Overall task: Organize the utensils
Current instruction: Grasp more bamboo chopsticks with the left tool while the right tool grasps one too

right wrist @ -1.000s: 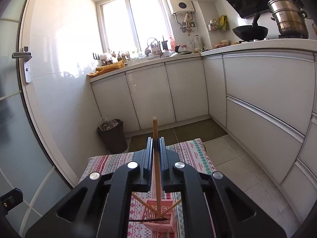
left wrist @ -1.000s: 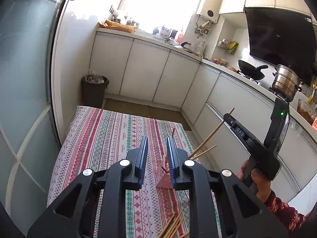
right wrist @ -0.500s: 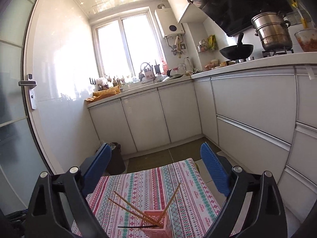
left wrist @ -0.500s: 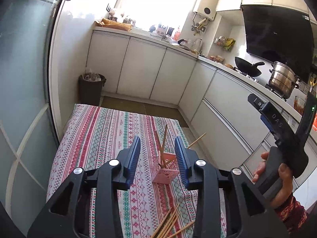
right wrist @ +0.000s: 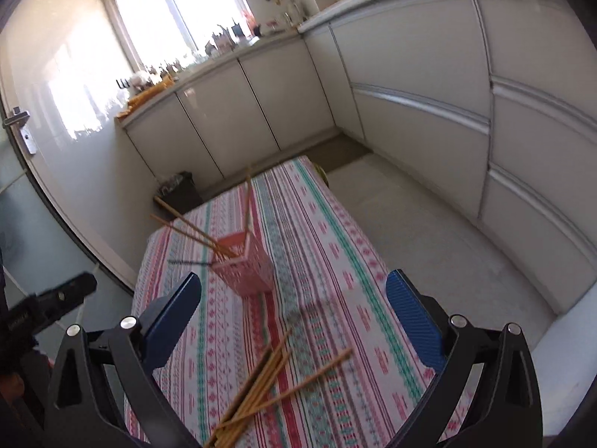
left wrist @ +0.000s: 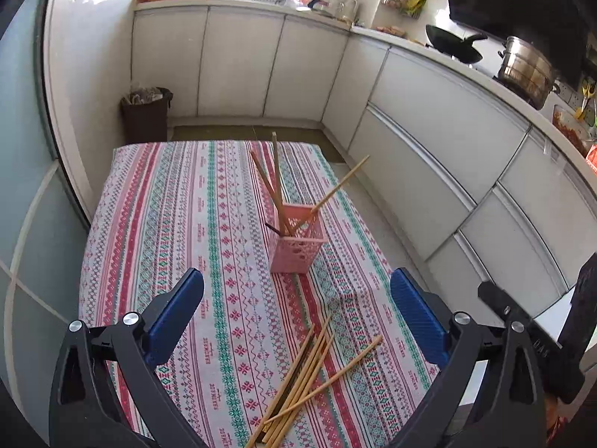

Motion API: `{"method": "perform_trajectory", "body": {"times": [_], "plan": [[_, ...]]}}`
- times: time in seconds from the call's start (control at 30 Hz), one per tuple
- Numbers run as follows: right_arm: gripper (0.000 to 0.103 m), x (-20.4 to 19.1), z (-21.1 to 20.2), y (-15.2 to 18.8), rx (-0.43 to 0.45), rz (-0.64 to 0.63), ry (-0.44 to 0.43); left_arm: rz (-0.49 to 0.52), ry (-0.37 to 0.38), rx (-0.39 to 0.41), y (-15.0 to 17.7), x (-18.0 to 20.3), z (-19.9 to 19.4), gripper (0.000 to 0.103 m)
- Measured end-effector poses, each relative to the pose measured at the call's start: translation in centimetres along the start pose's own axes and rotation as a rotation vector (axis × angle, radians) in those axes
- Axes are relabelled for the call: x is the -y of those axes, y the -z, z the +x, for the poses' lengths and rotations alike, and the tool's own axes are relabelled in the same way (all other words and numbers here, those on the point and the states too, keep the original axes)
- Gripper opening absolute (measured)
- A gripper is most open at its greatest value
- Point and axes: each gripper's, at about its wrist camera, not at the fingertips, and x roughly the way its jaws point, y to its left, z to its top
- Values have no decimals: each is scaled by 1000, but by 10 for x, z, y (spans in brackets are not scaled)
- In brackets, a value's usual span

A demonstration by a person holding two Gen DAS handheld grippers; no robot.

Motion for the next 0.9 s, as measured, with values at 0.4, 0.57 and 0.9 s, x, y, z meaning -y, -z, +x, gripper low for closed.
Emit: {"method": "perform_trajectory", "body": {"times": [0.4, 0.57, 0.9], "plan": [[97, 69, 47, 66, -223, 154, 97, 113, -27, -532, 38, 25, 166, 89], [97, 76, 51, 63, -228, 177, 92, 158, -63, -706, 54, 29, 215, 39], [97, 83, 53, 59, -239, 201, 75, 174, -74, -778, 67, 23, 240, 10]]}}
